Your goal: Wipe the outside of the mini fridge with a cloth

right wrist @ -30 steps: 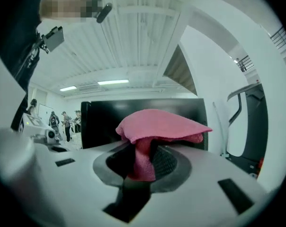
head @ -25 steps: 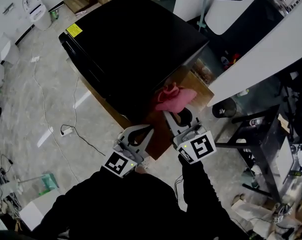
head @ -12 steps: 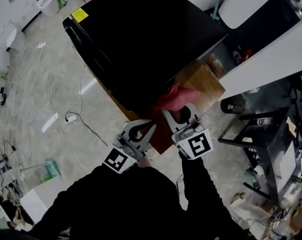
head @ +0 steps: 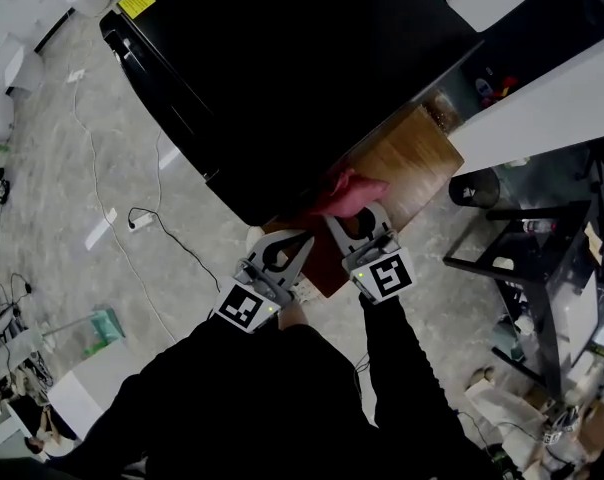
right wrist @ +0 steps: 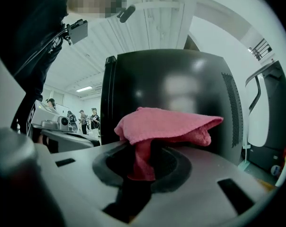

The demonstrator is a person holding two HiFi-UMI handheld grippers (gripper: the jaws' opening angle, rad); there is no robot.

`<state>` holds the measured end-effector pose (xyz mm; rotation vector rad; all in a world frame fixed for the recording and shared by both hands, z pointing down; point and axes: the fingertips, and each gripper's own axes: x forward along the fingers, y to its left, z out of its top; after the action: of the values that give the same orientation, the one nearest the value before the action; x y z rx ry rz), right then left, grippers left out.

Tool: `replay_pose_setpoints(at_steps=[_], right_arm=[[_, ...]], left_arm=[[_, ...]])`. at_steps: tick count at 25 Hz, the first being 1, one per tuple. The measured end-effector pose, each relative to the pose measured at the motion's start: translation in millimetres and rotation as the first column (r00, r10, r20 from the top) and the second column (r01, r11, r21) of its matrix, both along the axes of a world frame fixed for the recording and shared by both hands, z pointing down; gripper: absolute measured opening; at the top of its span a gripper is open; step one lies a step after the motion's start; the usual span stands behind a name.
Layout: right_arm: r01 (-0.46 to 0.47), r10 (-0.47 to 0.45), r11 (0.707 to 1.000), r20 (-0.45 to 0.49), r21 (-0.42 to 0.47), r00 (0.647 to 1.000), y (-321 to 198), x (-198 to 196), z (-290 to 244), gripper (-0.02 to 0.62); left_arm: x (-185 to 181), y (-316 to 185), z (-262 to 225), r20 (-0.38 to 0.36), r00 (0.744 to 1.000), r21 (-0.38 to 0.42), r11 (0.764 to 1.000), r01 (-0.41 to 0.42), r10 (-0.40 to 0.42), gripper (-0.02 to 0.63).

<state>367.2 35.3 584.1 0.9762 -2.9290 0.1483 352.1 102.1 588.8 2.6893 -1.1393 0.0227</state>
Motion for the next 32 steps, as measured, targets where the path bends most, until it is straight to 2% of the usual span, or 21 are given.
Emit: replay_pose_setpoints(at_steps=[5, 12, 17, 22, 25, 27, 32], right_arm=[[-0.001, -0.001, 0.999, -0.056, -0.034, 0.998, -1.8, -2.0, 50.2, 0.092], [-0.015, -0.006, 0.991, -0.155, -0.131, 0.988, -3.4, -6.3, 135.1, 0.092], [-0.037, -0.014, 0.971, -0.209, -0.236, 0.978, -0.1, -9.3, 190.6, 0.092], [-0.075, -0.016, 0.942, -0.265, -0.328, 0.964, -0.6, -11.3, 230.2, 0.092], [-0.107, -0.009, 0.924, -0.302, -0.367, 0.953, 0.4, -7.5, 241.1, 0.094], [-0.112, -0.003, 0.919, -0.291, -0.379, 0.957, 7.6, -4.0, 234.7, 0.095], [-0.094, 0.033, 0.943, -0.191, -0.32, 0.981, 30.1, 8.1, 161.2, 0.095]], left_arm=[[-3.2, -4.3, 43.0, 0.024, 0.999, -0.048, 0.999, 0.023, -0.022, 0.003], [-6.0, -12.9, 90.9, 0.055, 0.998, -0.115, 0.992, 0.049, -0.043, 0.003], [-6.3, -15.5, 119.0, 0.097, 0.995, -0.126, 0.991, 0.047, -0.035, 0.003], [-2.0, -11.6, 126.9, 0.12, 0.993, -0.135, 0.991, 0.022, -0.005, 0.003], [-0.6, -4.6, 126.6, 0.137, 0.99, -0.138, 0.99, 0.007, 0.013, 0.003], [1.4, 6.3, 120.7, 0.153, 0.988, -0.151, 0.988, -0.012, 0.035, 0.003], [-2.3, 27.6, 70.4, 0.161, 0.984, -0.122, 0.991, -0.055, 0.074, 0.003]])
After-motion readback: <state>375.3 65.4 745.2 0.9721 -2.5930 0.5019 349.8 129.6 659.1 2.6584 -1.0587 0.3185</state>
